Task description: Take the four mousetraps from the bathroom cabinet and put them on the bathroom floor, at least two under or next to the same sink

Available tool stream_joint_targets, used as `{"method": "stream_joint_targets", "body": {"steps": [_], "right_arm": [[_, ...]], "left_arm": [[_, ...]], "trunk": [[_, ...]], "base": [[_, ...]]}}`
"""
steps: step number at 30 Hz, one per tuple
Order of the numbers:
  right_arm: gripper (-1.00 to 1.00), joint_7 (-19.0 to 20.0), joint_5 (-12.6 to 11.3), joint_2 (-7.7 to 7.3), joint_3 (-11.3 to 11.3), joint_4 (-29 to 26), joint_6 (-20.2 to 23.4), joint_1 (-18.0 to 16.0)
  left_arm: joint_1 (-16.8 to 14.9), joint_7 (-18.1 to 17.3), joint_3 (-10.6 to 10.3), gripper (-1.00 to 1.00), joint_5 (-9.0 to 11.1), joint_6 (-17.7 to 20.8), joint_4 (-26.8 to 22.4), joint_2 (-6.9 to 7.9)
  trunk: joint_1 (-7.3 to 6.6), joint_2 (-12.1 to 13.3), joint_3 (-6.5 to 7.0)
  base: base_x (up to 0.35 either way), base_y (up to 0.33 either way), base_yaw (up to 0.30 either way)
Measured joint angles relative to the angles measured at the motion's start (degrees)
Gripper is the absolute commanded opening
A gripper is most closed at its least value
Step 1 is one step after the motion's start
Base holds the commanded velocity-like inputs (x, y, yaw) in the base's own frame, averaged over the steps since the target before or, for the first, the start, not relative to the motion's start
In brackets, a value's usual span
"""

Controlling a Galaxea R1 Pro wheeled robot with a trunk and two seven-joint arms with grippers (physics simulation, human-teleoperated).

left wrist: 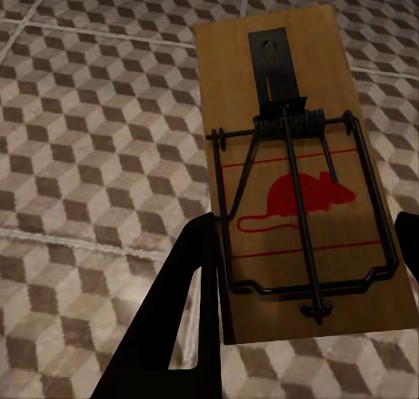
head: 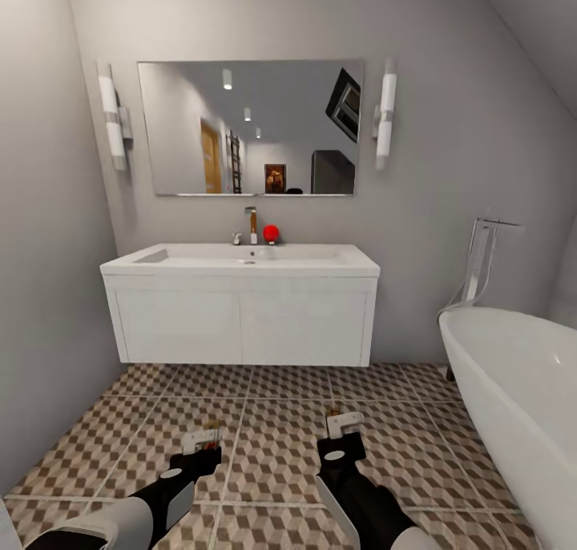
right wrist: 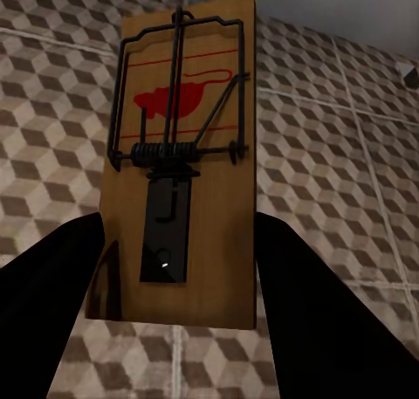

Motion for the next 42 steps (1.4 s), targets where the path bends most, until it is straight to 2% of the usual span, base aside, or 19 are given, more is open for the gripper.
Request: {"method": "stream_joint_targets", "body": {"steps": [3,9,22,25,26,27,28,30,31,32,34,36,40,42], "right_arm": [[-1.00,0.0,-0.1,-0.07,0.0,0.0,-1.0,0.0],[-1.00,0.3,-0.2,-0.26,0.0,0.0,-2.4,0.0],[-1.00,0.5,-0.3,-0.31,0.0,0.3,-2.4,0.0],[-1.00,0.5,-0.3,-0.19,0.0,2.0,-2.5,0.0],[-1.00,0.5,-0.4,-0.11,-0.2,4.5,-3.3,0.0],[-1.00,0.9,-0.5,-0.04,-0.5,10.2,-6.3,0.0],[-1.00,1.1,-0.4,-0.02,-0.5,11.6,-6.8,0.0],[-1.00,3.9,-0.3,-0.07,-0.7,15.2,-7.5,0.0],[-1.00,5.1,-0.3,-0.07,-0.7,15.9,-7.6,0.0],[-1.00,8.0,-0.3,-0.13,-0.8,16.9,-7.7,0.0],[-1.00,12.2,-0.3,-0.20,-1.2,17.9,-7.8,0.0],[-1.00,15.4,-0.3,-0.30,-2.4,18.6,-8.2,0.0],[-1.00,17.1,-0.3,-0.31,-4.5,18.9,-8.7,0.0],[-1.00,17.5,-0.2,-0.29,-5.2,19.0,-10.5,0.0]], "left_arm": [[0.0,-0.1,0.0,-1.00,0.0,0.1,0.0,0.00],[0.0,0.1,0.0,-1.00,0.0,0.0,0.0,0.09],[0.0,0.0,-0.1,-1.00,-0.1,-0.2,-0.1,0.09],[0.0,-0.2,-0.1,-1.00,-0.1,-0.4,-0.1,0.09],[0.0,-0.4,-0.2,-1.00,-0.2,-0.4,-0.1,0.12],[0.0,-1.5,-0.9,-1.00,-1.8,-0.1,-0.2,0.18],[0.0,-1.9,-1.1,-1.00,-2.4,0.1,-0.2,0.18],[0.0,-3.9,-2.1,-1.00,-4.9,2.2,-0.2,0.20],[0.0,-4.3,-2.2,-1.00,-5.5,3.1,-0.2,0.23],[0.0,-4.9,-2.5,-1.00,-6.4,4.6,-0.3,0.32],[0.0,-5.4,-2.6,-1.00,-7.2,6.1,-0.3,0.46],[0.0,-5.7,-2.7,-1.00,-7.7,7.1,-0.4,0.70],[0.0,-5.9,-2.9,-1.00,-8.0,7.9,-0.4,0.89],[0.0,-6.0,-3.0,-1.00,-8.0,8.2,-0.4,0.99]], "trunk": [[0.66,-1.2,-0.54],[0.66,-1.2,-0.54],[0.63,-1.2,-0.54],[0.65,-1.2,-0.54],[0.66,-1.2,-0.55],[0.67,-1.2,-0.55],[0.67,-1.2,-0.55],[0.67,-1.2,-0.55],[0.67,-1.2,-0.54],[0.67,-1.2,-0.55],[0.67,-1.2,-0.54],[0.67,-1.2,-0.54],[0.67,-1.2,-0.54],[0.67,-1.2,-0.54]], "base": [[0.000,0.000,0.000],[0.043,0.000,0.000],[0.295,0.000,0.000],[0.119,0.000,0.000],[0.014,0.000,0.000],[0.012,0.000,0.000],[0.007,0.000,0.000],[0.004,0.000,0.000],[0.002,0.000,0.000],[0.002,0.000,0.000],[0.001,0.000,0.000],[0.000,0.000,0.000],[0.000,0.000,0.000],[0.000,0.000,0.000]]}}
